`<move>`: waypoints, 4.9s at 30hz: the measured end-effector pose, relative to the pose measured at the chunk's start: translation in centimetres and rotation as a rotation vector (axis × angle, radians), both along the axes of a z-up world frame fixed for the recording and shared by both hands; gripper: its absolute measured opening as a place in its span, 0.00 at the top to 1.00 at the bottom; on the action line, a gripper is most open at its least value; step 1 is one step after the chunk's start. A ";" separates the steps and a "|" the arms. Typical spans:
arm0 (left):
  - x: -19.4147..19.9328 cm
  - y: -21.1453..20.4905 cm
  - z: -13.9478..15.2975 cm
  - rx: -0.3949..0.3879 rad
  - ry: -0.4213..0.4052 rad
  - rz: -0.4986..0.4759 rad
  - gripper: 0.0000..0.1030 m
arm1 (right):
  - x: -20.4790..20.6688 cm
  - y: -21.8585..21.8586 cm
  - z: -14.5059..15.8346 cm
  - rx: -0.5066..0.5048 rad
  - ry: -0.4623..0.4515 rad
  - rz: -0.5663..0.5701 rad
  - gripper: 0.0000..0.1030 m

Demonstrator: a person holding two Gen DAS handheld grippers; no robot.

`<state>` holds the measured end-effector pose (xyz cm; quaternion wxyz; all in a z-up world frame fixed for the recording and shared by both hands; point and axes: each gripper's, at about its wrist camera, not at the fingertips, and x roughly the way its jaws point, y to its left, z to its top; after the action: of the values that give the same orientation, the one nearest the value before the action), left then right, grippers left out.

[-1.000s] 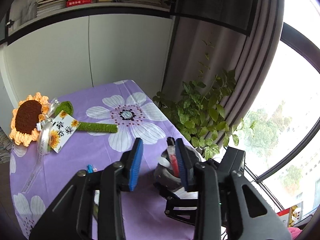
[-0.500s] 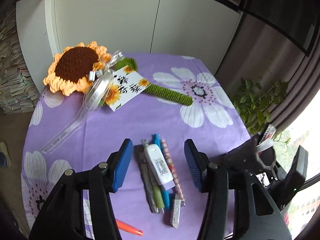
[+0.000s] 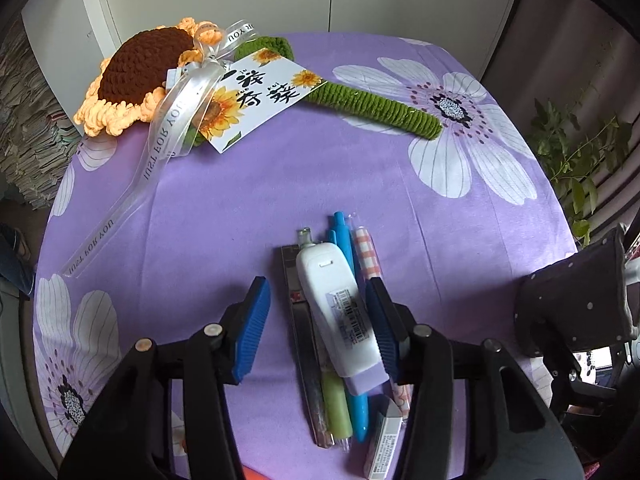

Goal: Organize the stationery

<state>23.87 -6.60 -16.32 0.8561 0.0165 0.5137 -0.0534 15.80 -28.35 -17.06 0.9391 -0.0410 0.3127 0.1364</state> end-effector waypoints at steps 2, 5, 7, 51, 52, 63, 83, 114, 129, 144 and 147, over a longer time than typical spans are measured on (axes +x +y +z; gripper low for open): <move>0.0 0.1 0.0 0.008 0.003 0.004 0.53 | 0.0 0.0 0.0 0.001 0.000 0.000 0.29; 0.0 0.8 0.2 0.031 -0.003 0.027 0.53 | 0.0 -0.1 0.0 0.000 0.000 0.000 0.29; 0.1 1.6 0.2 0.076 -0.007 0.059 0.53 | 0.0 -0.1 0.0 0.000 0.000 0.000 0.29; 3.1 -2.4 0.5 -0.111 0.072 0.024 0.89 | 0.0 -0.2 0.0 0.003 0.000 0.001 0.29; 2.8 -2.1 1.0 -0.119 0.061 0.023 0.89 | 0.0 -0.2 0.0 0.003 0.000 0.001 0.29; 0.1 -1.7 4.7 -0.179 -0.041 -0.021 0.89 | -0.1 -0.1 -0.1 0.003 0.000 0.001 0.29; -4.0 -4.1 13.3 -0.295 -0.286 -0.184 0.92 | -0.1 0.0 -0.1 0.004 0.000 0.001 0.29; 3.4 -7.7 -0.5 -0.095 0.128 -0.159 0.61 | 0.1 -0.4 0.1 0.015 0.003 0.014 0.29; -3.6 -5.5 -0.9 -0.091 0.123 -0.226 0.63 | 0.2 -0.5 0.0 0.013 0.003 0.013 0.29; -4.9 -4.8 2.1 -0.084 -0.007 -0.248 0.92 | 0.1 -0.5 0.0 0.009 -0.001 0.003 0.29; -5.4 -4.5 4.3 -0.087 -0.072 -0.254 0.92 | 0.1 -0.5 0.0 0.008 -0.001 0.003 0.29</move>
<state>18.49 -11.08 -12.00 0.8604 0.0461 0.4735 -0.1829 15.86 -28.83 -17.02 0.9392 -0.0376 0.3117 0.1391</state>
